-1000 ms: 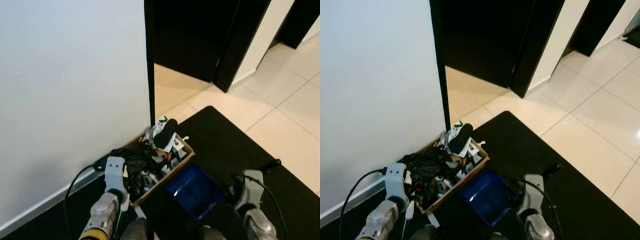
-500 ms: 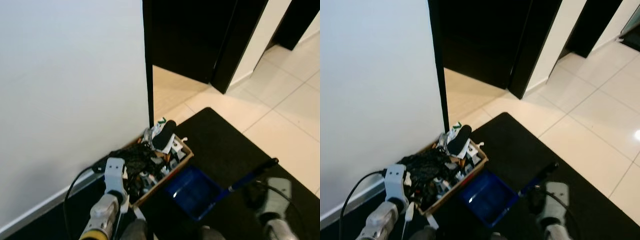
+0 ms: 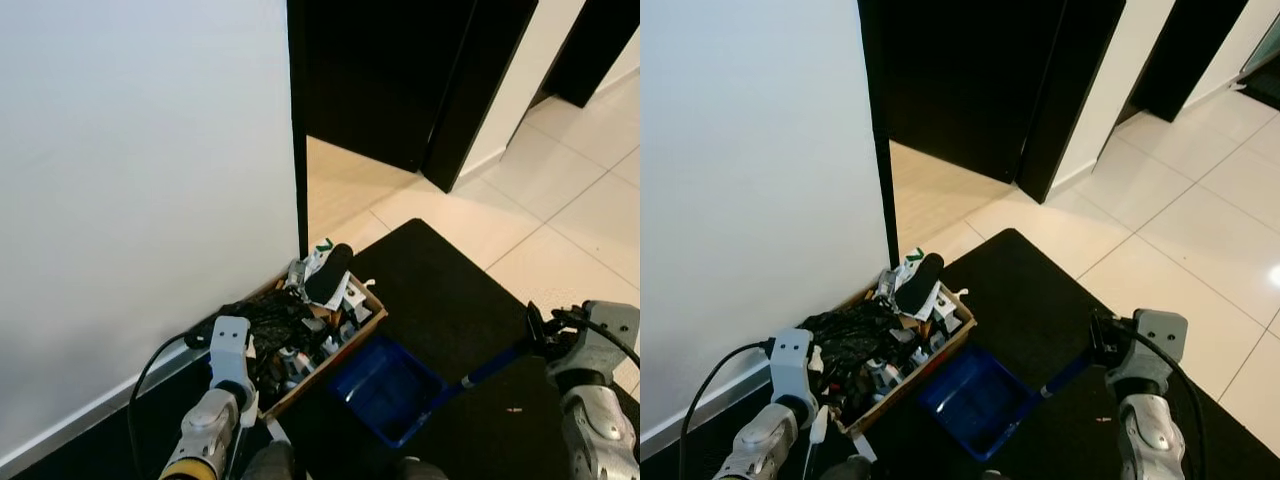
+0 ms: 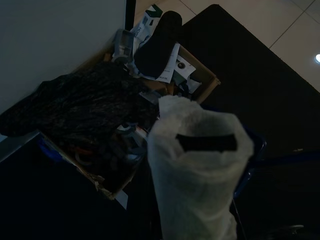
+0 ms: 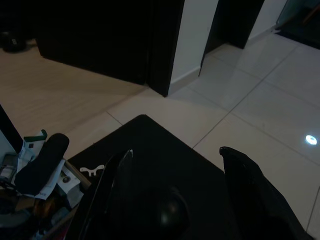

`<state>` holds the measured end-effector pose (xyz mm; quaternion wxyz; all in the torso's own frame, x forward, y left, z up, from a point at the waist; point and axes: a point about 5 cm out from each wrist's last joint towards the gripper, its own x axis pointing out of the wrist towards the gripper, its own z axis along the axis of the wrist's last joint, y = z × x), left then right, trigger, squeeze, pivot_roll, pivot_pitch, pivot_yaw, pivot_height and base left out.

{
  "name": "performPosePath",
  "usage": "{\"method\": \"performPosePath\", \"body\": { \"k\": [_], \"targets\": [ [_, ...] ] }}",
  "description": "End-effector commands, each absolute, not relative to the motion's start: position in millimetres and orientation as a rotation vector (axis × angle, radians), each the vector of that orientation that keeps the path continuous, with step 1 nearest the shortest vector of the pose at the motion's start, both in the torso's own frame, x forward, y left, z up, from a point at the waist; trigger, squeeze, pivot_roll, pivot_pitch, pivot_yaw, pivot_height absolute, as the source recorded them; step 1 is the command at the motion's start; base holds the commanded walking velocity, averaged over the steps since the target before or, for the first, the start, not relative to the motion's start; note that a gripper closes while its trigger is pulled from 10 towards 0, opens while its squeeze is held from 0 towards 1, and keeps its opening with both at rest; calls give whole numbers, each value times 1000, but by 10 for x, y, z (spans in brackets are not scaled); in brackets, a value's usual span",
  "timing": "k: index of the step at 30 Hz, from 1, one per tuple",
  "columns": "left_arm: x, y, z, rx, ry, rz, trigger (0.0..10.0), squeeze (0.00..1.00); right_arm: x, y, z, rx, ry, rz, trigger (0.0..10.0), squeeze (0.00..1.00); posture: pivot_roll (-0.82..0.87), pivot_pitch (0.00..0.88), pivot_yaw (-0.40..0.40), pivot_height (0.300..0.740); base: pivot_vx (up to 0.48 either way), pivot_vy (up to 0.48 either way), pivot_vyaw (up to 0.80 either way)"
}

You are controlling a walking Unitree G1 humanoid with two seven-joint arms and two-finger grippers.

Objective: Sweep floor

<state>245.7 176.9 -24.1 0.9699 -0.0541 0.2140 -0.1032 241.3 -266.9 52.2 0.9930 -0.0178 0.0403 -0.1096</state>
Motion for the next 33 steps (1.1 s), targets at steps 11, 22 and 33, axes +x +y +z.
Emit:
{"method": "performPosePath", "body": {
  "k": [11, 22, 33],
  "targets": [
    [2438, 1700, -285, -121, 457, -208, 10000, 0, 2351, -2421, 129, 100, 279, -333, 10000, 0, 42, 86, -29, 740, 0, 0, 0],
    [2442, 1678, -289, -121, 460, -212, 10000, 0, 2528, -2615, 258, 18, 210, -492, 10000, 0, 55, 87, -27, 740, 0, 0, 0],
    [2435, 1692, -291, -120, 460, -208, 10000, 0, 2535, -2599, 161, -17, 274, -466, 10000, 0, 66, 87, -34, 740, 0, 0, 0]
  ]
}}
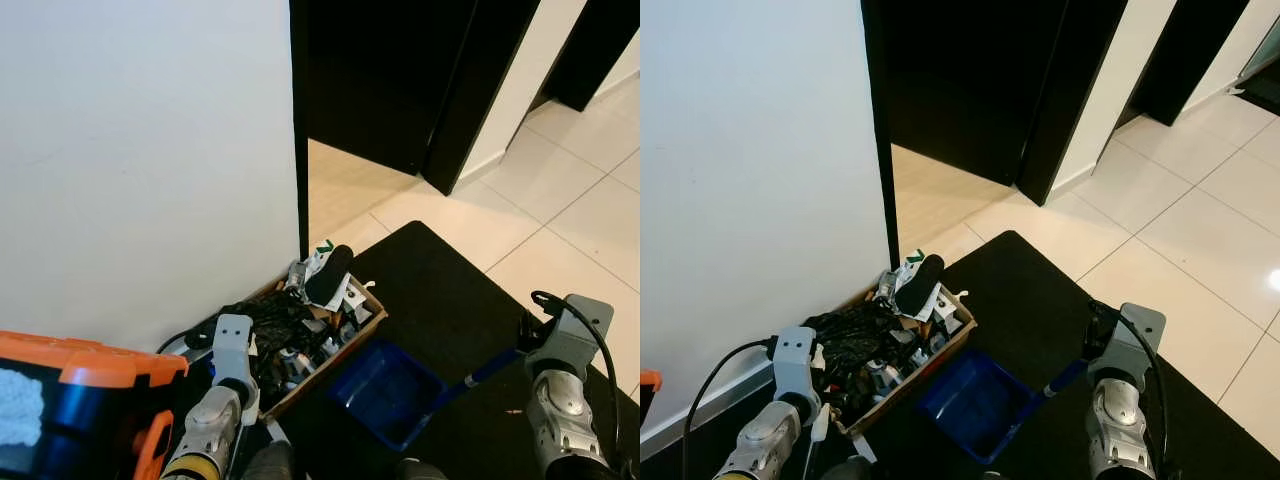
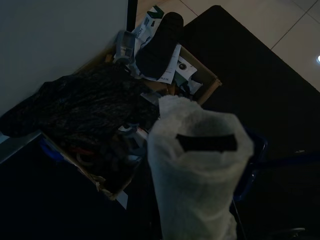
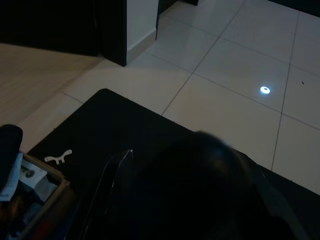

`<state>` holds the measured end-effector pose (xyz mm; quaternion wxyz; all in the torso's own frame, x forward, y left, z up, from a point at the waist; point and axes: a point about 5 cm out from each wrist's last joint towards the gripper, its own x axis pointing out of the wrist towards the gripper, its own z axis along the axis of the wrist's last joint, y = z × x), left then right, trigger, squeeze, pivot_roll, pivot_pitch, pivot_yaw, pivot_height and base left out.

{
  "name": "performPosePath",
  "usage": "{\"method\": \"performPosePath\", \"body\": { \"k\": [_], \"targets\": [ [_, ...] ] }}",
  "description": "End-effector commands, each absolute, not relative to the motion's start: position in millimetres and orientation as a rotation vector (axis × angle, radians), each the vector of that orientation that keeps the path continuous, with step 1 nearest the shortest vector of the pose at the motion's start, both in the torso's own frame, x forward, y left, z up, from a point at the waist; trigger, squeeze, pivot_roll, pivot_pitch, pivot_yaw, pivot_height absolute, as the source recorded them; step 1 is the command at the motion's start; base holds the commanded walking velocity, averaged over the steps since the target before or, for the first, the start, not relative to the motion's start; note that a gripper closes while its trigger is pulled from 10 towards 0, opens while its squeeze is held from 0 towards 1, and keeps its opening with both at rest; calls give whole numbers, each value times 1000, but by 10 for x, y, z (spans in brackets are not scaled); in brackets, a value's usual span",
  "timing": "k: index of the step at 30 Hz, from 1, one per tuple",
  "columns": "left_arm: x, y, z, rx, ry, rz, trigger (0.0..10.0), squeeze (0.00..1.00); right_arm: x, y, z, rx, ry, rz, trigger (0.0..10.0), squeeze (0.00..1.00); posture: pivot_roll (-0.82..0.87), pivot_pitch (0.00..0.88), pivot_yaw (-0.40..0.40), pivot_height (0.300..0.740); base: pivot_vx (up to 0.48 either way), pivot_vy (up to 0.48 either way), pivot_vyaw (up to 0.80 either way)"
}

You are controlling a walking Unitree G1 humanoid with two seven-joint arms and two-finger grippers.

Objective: Sweep floor

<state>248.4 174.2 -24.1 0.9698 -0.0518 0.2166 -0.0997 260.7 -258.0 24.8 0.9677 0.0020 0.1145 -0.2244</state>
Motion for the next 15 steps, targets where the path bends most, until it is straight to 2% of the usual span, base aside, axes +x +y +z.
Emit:
{"method": "performPosePath", "body": {
  "k": [1, 12, 13, 15],
  "targets": [
    [2434, 1693, -292, -119, 459, -207, 10000, 0, 2526, -2584, 140, -19, 280, -465, 10000, 0, 67, 86, -32, 740, 0, 0, 0],
    [2431, 1672, -295, -121, 459, -212, 10000, 0, 2511, -2540, 78, -17, 299, -453, 10000, 0, 63, 92, -38, 740, 0, 0, 0],
    [2432, 1670, -294, -121, 459, -212, 10000, 0, 2513, -2549, 83, -20, 297, -451, 6510, 0, 61, 93, -40, 740, 0, 0, 0],
    [2433, 1668, -293, -121, 458, -212, 10000, 0, 2514, -2554, 86, -23, 296, -450, 6510, 0, 61, 93, -40, 740, 0, 0, 0]
  ]
}}
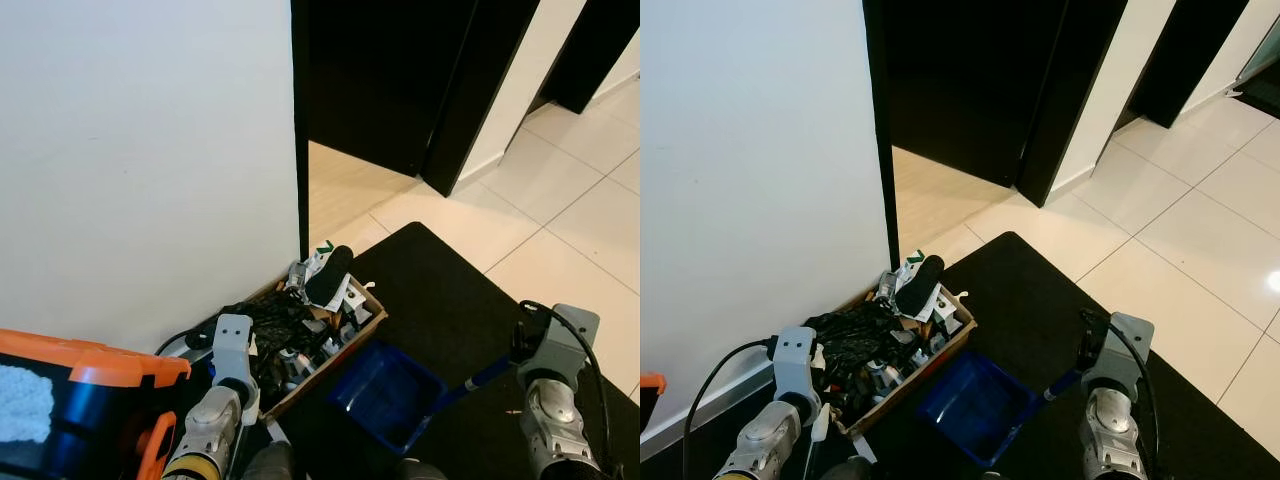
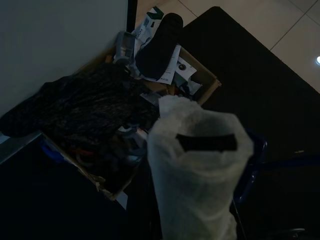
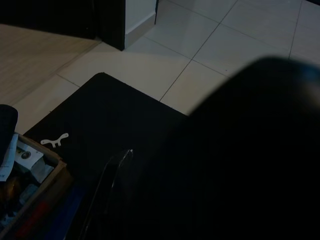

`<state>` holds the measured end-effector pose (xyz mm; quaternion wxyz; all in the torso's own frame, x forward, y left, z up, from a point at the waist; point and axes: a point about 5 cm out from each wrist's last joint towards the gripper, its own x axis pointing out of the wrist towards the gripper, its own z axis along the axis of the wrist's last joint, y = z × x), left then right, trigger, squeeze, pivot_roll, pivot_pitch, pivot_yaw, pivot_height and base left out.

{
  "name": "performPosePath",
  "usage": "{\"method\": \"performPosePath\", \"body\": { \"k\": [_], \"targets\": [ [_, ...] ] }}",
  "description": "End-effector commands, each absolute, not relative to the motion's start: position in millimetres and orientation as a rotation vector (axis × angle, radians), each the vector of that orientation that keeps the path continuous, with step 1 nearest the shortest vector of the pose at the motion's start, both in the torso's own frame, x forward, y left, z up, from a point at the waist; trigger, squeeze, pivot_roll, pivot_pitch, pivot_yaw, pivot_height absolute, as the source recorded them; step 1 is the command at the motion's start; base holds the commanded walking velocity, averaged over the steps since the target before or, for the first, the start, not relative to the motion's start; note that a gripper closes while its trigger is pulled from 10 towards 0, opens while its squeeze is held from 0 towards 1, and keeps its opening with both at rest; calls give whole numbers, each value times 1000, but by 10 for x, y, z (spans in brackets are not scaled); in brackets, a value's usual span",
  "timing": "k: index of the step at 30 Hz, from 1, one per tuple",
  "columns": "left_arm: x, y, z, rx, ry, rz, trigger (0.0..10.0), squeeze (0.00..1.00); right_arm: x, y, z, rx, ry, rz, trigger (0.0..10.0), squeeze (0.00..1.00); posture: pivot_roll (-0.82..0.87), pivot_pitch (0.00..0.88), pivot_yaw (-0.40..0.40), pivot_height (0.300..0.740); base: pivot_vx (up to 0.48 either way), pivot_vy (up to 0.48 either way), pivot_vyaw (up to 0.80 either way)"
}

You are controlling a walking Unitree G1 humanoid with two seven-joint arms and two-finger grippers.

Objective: Sweep floor

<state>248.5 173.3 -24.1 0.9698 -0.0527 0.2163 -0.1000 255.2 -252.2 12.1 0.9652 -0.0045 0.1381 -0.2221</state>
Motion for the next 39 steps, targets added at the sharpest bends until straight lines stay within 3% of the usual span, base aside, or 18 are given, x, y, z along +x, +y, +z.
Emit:
{"method": "performPosePath", "body": {
  "k": [1, 2, 3, 5, 6, 17, 20, 21, 22, 33, 36, 39],
  "targets": [
    [2436, 1667, -292, -121, 457, -212, 10000, 0, 2517, -2562, 91, -25, 295, -447, 4902, 0, 62, 89, -42, 740, 0, 0, 0],
    [2438, 1666, -290, -121, 456, -211, 10000, 0, 2520, -2570, 93, -27, 295, -446, 3490, 0, 62, 88, -42, 740, 0, 0, 0],
    [2440, 1666, -289, -121, 456, -211, 10000, 0, 2522, -2577, 94, -28, 295, -446, 3490, 0, 62, 88, -42, 740, 0, 0, 0],
    [2442, 1664, -289, -120, 456, -211, 10000, 0, 2524, -2592, 93, -31, 296, -448, 1765, 0, 63, 89, -44, 740, 0, 0, 0],
    [2444, 1665, -288, -119, 456, -211, 10000, 0, 2528, -2591, 94, -29, 296, -446, 0, 0, 64, 88, -47, 740, 0, 0, 0],
    [2460, 1689, -282, -92, 461, -207, 10000, 0, 2560, -2533, 85, -38, 308, -373, 0, 0, 67, 80, -52, 740, 0, 0, 0],
    [2461, 1727, -279, 28, 465, -186, 10000, 0, 2568, -2558, 135, -82, 294, -330, 0, 0, 61, 73, -48, 740, 0, 0, 0],
    [2469, 1739, -261, 38, 456, -178, 10000, 0, 2569, -2569, 161, -95, 289, -306, 1804, 0, 60, 77, -49, 740, 0, 0, 0],
    [2492, 1751, -213, 19, 427, -174, 10000, 0, 2568, -2571, 199, -104, 282, -260, 10000, 0, 60, 79, -47, 740, 0, 0, 0],
    [2715, 1712, 346, -94, 187, -240, 10000, 0, 2532, -2590, 450, -138, 272, 76, 10000, 0, 67, 81, -23, 740, 0, 0, 0],
    [2765, 1511, 687, -123, 97, -358, 10000, 0, 2550, -2548, 555, -122, 279, 186, 10000, 0, 70, 82, -14, 740, 0, 0, 0],
    [2769, 1358, 962, -117, 10, -421, 10000, 0, 2626, -2534, 699, -41, 224, 157, 10000, 0, 70, 82, -7, 740, 0, 0, 0]
  ]
}}
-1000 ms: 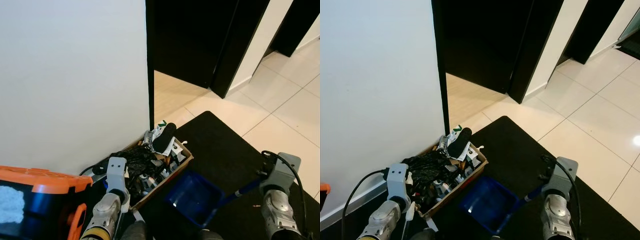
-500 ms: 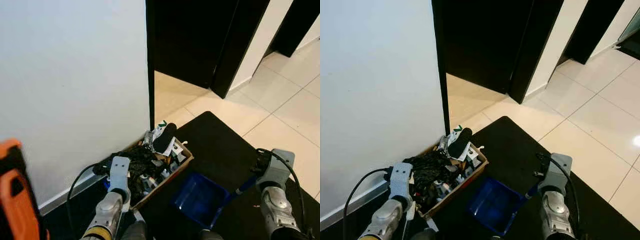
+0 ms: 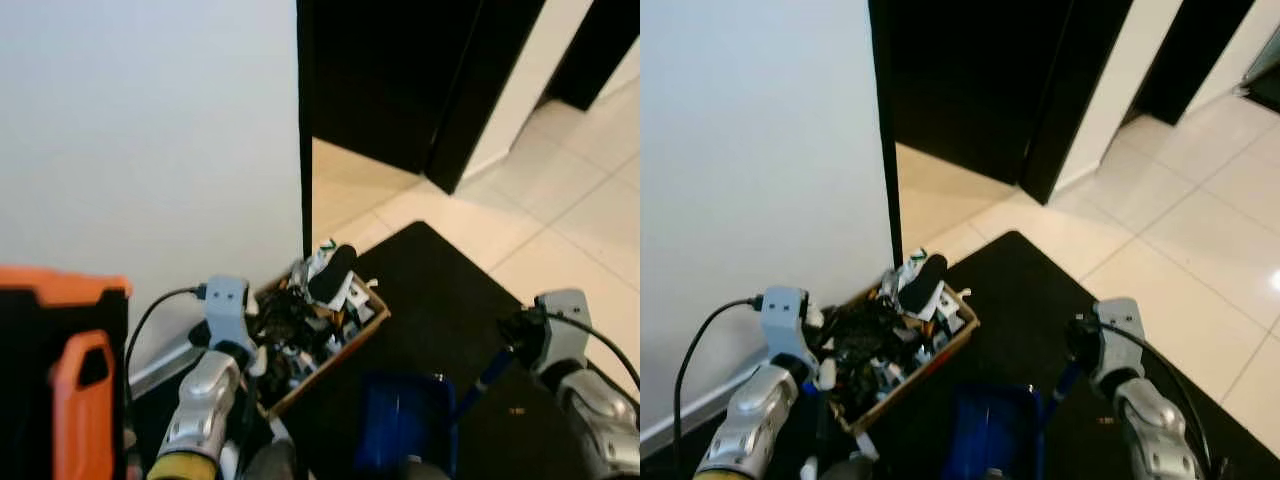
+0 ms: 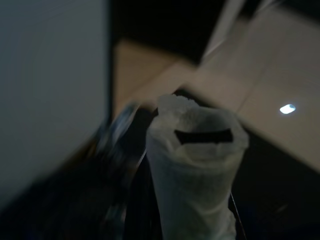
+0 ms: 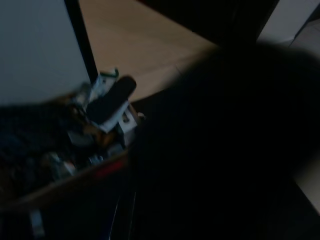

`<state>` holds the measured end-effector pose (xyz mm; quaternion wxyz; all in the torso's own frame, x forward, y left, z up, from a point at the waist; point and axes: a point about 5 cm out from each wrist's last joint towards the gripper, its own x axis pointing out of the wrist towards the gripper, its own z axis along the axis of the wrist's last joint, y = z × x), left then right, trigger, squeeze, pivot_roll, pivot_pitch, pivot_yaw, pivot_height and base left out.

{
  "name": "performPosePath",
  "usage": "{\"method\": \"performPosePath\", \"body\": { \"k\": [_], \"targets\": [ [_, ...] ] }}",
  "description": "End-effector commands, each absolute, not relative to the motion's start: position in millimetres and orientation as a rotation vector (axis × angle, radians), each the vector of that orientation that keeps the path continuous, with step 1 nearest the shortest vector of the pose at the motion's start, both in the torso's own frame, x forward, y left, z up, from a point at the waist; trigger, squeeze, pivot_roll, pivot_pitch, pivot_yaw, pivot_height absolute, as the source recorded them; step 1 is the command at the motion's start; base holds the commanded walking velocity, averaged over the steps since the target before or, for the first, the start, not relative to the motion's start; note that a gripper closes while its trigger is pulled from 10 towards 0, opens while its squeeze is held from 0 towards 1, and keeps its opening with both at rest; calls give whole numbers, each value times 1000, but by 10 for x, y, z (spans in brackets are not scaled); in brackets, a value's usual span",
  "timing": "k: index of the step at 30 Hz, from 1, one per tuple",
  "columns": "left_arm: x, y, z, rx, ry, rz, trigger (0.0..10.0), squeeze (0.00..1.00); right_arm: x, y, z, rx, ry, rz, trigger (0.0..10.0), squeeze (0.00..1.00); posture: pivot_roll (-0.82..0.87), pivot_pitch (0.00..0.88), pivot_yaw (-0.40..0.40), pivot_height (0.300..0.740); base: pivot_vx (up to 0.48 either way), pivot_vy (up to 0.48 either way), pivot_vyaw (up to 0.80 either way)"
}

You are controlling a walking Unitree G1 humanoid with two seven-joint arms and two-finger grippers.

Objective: Sweep floor

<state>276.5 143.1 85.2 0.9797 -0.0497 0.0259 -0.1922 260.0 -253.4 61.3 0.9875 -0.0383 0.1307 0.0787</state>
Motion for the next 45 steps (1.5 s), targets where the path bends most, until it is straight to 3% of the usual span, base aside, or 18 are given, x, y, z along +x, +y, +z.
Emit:
{"method": "performPosePath", "body": {
  "k": [1, 5, 10, 13, 15, 17, 22, 27, 36, 45],
  "targets": [
    [2769, 1358, 962, -117, 10, -421, 10000, 0, 2626, -2534, 699, -41, 224, 157, 10000, 0, 70, 82, -7, 740, 0, 0, 0],
    [2735, 1274, 1171, -114, -37, -461, 10000, 0, 2743, -2457, 854, 109, 106, 70, 10000, 0, 81, 85, 5, 740, 0, 0, 0],
    [2694, 1173, 1348, -106, -47, -521, 10000, 0, 2807, -2264, 897, 115, 42, 75, 10000, 0, 93, 83, 10, 740, 0, 0, 0],
    [2682, 1162, 1421, -191, -20, -503, 10000, 0, 2825, -2188, 912, 113, 32, 85, 10000, 0, 93, 83, 10, 740, 0, 0, 0],
    [2659, 1189, 1390, -337, 56, -484, 10000, 0, 2848, -2072, 913, 134, 30, 104, 10000, 0, 98, 81, 14, 740, 0, 0, 0],
    [2647, 1199, 1364, -335, 72, -476, 10000, 0, 2852, -2048, 911, 144, 31, 106, 10000, 0, 98, 81, 16, 740, 0, 0, 0],
    [2576, 1273, 1245, -269, 123, -466, 10000, 0, 2846, -1995, 899, 162, 42, 130, 10000, 0, 95, 84, 16, 740, 0, 0, 0],
    [2544, 1391, 1254, -95, 108, -430, 10000, 0, 2825, -1985, 904, 166, 42, 153, 10000, 0, 103, 87, 20, 740, 0, 0, 0],
    [2252, 1627, 1159, -35, 221, -400, 10000, 0, 2769, -1974, 816, 151, 80, 178, 10000, 0, 121, 93, 14, 740, 0, 0, 0],
    [2305, 1692, 1205, -15, 182, -285, 10000, 0, 2794, -1974, 791, 172, 89, 150, 10000, 0, 126, 95, 9, 740, 0, 0, 0]
  ]
}}
